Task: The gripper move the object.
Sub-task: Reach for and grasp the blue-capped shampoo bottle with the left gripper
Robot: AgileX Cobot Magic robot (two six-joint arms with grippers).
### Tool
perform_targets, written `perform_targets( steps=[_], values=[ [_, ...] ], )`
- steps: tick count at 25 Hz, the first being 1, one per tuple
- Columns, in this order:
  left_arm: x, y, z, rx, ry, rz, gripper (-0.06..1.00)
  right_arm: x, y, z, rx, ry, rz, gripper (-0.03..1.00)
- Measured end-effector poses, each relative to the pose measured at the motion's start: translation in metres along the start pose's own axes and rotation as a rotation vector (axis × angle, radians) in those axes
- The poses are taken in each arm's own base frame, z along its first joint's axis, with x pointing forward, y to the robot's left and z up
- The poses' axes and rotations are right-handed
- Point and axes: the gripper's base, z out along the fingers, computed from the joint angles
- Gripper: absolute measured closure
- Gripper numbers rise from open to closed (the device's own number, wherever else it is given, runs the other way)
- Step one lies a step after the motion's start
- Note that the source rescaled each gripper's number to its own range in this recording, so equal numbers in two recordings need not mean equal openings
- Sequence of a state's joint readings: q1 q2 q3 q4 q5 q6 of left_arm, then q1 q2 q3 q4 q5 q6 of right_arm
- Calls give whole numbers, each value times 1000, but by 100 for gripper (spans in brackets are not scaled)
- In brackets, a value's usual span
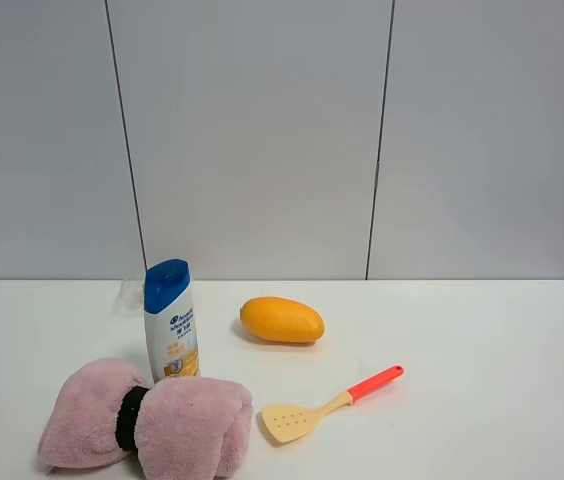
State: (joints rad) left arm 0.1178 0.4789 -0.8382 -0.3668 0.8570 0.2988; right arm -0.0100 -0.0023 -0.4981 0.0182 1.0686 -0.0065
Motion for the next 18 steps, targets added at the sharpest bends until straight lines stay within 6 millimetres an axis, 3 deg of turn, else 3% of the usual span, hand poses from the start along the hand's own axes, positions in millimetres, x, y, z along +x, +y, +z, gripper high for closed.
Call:
perform_targets(
  steps=[3,6,12,18],
  values=[
    [-21,9,44,54,86,20,-6,0,0,0,0,0,0,-3],
    [-22,17,90,101,173,59,-6,0,0,0,0,0,0,-3],
    [-6,-3,164,240,300,163,-6,0,0,0,0,0,0,-3],
    [19,-30,207,338,428,207,-6,0,0,0,0,0,0,-3]
  ],
)
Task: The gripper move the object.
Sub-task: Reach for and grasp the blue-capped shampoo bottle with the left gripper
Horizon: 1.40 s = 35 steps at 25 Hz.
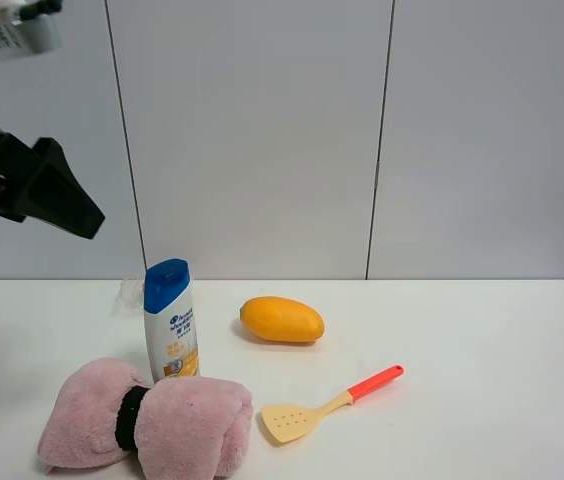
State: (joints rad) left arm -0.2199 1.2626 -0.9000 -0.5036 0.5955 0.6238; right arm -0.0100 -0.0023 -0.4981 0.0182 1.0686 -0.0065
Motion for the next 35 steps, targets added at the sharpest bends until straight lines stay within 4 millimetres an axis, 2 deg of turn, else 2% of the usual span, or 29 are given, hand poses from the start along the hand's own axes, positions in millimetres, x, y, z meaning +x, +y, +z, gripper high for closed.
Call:
perform_targets(
  steps=[9,15,30,35],
  values=[
    [0,-18,44,38,41,55,-6,0,0,0,0,0,0,-3],
    [10,-26,80,49,98,71,-6,0,0,0,0,0,0,-3],
    [27,-21,145,-46,94,77,-6,0,0,0,0,0,0,-3],
    [33,-18,156,-67,99,73,-6,0,0,0,0,0,0,-3]
  ],
)
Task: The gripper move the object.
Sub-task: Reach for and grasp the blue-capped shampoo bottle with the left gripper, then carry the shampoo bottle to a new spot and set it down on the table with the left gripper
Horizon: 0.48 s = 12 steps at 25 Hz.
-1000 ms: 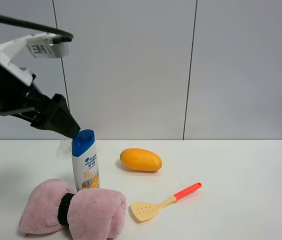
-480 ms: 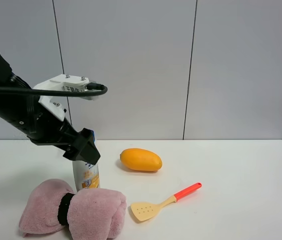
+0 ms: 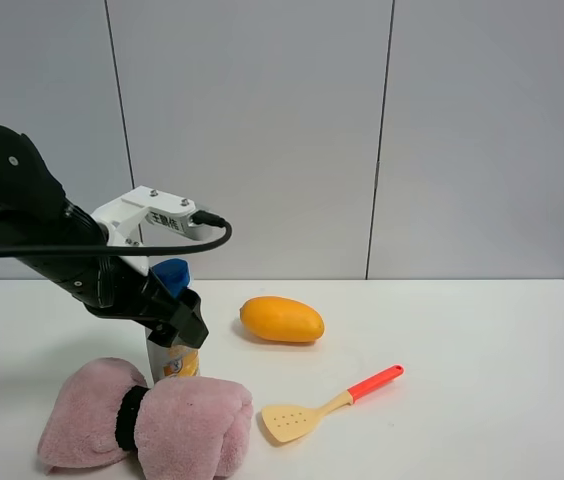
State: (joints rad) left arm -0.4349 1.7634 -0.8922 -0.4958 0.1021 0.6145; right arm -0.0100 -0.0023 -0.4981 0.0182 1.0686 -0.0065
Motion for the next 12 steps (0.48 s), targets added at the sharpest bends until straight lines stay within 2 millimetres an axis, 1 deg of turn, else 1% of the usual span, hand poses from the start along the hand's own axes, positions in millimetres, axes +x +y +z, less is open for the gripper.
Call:
perform_targets(
  steps=[2,3,5,6,8,9,10,12],
  values=[
    [0,1,1,-6,-6,7,-5,0,0,0,0,0,0,-3],
    [-1,1,1,-11,-13,11,-1,0,0,0,0,0,0,-3],
    [-1,1,1,-15,-17,15,18,0,0,0,0,0,0,-3],
    [-1,1,1,-15,-17,15,33,0,0,0,0,0,0,-3],
    [-1,1,1,-15,-17,15,68,0,0,0,0,0,0,-3],
    [-1,0,1,-11,-16,15,83,0,0,0,0,0,0,-3],
    [-2,-1,1,-12,-19,22,94,0,0,0,0,0,0,-3],
    [-2,-2,1,-10,-20,26,93,0,0,0,0,0,0,-3]
  ],
)
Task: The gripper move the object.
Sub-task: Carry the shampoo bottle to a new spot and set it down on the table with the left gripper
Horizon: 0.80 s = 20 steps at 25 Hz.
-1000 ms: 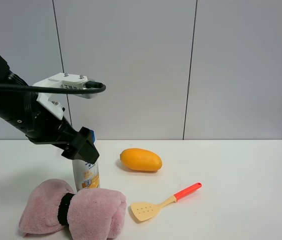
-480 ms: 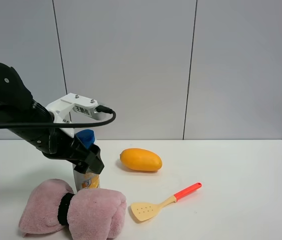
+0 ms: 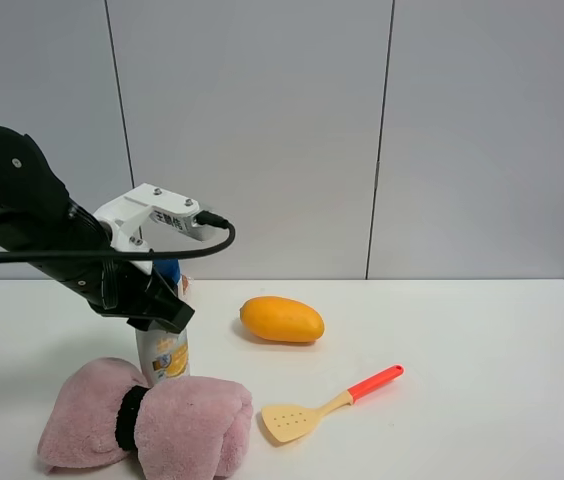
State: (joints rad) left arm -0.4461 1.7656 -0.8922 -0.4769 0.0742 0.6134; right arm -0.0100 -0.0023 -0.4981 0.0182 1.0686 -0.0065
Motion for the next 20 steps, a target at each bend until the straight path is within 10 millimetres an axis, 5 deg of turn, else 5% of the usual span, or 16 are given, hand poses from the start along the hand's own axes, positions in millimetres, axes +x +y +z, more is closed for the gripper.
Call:
perform_targets(
  steps=[4,7,20],
  values=[
    [-8,-8,-1,27,-5,27,92,0,0,0,0,0,0,-3],
    [-33,-14,-8,50,-55,75,92,0,0,0,0,0,0,-3],
    [-193,-17,-78,78,-376,323,92,0,0,0,0,0,0,-3]
  ],
)
